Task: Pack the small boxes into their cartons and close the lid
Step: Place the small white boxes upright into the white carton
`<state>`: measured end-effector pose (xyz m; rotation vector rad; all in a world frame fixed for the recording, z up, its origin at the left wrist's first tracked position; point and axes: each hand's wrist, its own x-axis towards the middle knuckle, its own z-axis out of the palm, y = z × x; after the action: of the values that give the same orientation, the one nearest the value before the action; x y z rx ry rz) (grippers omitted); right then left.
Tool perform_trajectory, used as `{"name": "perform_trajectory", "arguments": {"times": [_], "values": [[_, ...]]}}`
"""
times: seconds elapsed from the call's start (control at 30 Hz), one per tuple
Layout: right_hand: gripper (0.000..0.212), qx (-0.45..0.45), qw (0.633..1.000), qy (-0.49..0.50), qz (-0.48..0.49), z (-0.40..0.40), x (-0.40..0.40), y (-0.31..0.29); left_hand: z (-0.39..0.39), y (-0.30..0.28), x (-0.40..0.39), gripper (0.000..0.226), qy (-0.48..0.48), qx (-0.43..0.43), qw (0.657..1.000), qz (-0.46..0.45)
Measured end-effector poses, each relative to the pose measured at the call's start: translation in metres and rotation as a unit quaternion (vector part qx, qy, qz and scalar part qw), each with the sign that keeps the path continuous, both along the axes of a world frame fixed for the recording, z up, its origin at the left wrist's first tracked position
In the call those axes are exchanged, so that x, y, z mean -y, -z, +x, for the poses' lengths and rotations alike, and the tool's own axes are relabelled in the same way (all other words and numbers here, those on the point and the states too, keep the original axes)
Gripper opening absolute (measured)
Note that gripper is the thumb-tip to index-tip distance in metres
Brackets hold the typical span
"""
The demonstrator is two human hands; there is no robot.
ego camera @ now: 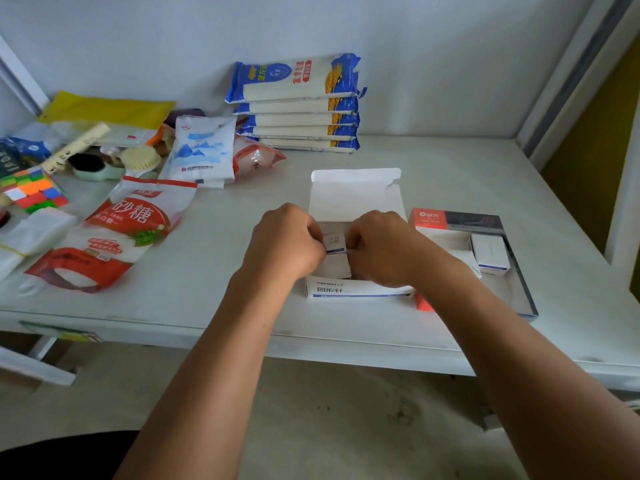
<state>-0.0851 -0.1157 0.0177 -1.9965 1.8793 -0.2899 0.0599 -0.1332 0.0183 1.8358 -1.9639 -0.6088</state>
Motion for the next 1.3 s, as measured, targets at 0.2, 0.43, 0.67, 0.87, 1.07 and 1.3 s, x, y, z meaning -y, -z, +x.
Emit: {"name": "perform_trajectory", "arguments": {"times": [0.2, 0.43, 0.67, 0.87, 1.07, 1.3], "values": [[0.033, 0.081, 0.994, 0.006, 0.074, 0.005, -0.012, -0.016, -0.002, 0.001, -0.003, 0.018, -0.013, 0.002, 1.0, -0.01], [0.02, 0.114, 0.983, 0.018, 0.142, 0.004, -0.01, -0.008, 0.001, 0.006, -0.012, 0.015, -0.005, -0.005, 0.998, -0.055], [0.026, 0.159, 0.973, 0.042, 0.159, 0.003, -0.008, -0.005, 0.001, 0.005, -0.011, 0.012, -0.003, -0.024, 0.999, -0.036], [0.049, 0.18, 0.968, 0.064, 0.161, 0.006, -0.007, 0.0, -0.002, 0.007, -0.012, 0.013, -0.016, -0.017, 0.999, -0.046], [0.059, 0.198, 0.957, 0.096, 0.189, 0.005, -0.007, 0.0, 0.002, 0.01, -0.015, 0.014, -0.015, -0.031, 0.998, -0.056], [0.035, 0.259, 0.942, 0.14, 0.161, 0.006, -0.009, -0.008, 0.007, 0.015, -0.016, 0.018, 0.032, -0.056, 0.996, -0.055]]}}
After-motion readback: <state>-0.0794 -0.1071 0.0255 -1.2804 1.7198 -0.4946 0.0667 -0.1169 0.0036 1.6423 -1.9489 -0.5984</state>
